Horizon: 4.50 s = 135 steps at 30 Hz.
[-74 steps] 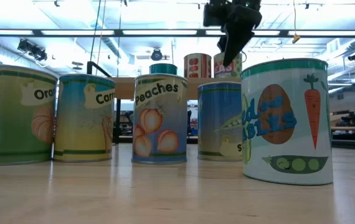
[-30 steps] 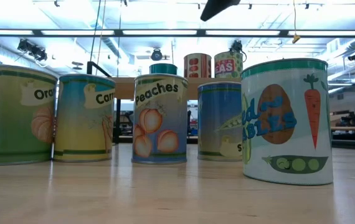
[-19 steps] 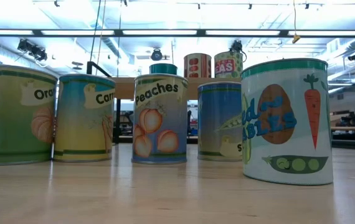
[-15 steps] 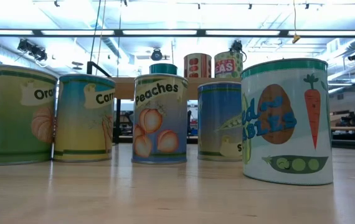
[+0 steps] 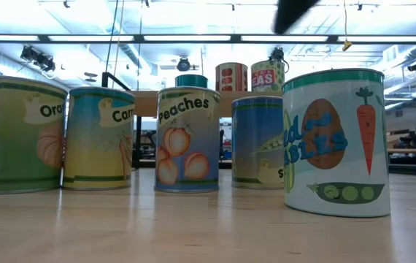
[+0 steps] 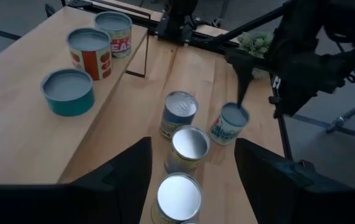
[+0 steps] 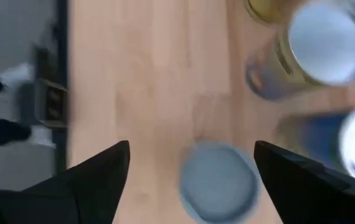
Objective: Pick and place cans onto a shelf
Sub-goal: Put the canned mixed vegetables on the shelf
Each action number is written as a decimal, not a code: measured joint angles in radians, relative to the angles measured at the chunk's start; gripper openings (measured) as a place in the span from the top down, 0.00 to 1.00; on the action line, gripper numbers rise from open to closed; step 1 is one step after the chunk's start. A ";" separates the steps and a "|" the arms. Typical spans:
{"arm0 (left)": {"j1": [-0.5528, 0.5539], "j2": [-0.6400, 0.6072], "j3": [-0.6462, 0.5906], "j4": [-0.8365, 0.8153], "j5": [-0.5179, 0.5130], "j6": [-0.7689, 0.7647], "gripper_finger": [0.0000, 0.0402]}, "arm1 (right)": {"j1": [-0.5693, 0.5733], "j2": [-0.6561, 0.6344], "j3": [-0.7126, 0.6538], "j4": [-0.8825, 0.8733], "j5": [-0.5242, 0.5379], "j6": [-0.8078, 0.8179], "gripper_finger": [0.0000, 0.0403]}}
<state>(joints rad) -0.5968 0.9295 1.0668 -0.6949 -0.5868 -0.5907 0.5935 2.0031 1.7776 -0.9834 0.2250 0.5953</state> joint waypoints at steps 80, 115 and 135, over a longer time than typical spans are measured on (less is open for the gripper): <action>0.000 0.000 0.000 0.011 -0.019 -0.001 0.42 | -0.094 0.011 -0.324 0.282 -0.201 -0.352 0.05; 0.000 0.000 0.000 0.009 -0.019 0.009 0.42 | -0.110 -0.192 -0.354 0.163 -0.150 -0.210 0.27; 0.016 0.000 0.000 0.034 -0.025 0.004 0.42 | -0.183 -0.514 -0.354 -0.096 -0.040 -0.206 0.26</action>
<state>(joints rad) -0.5811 0.9295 1.0666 -0.6609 -0.6117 -0.5869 0.4108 1.4888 1.4235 -1.0795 0.1848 0.3891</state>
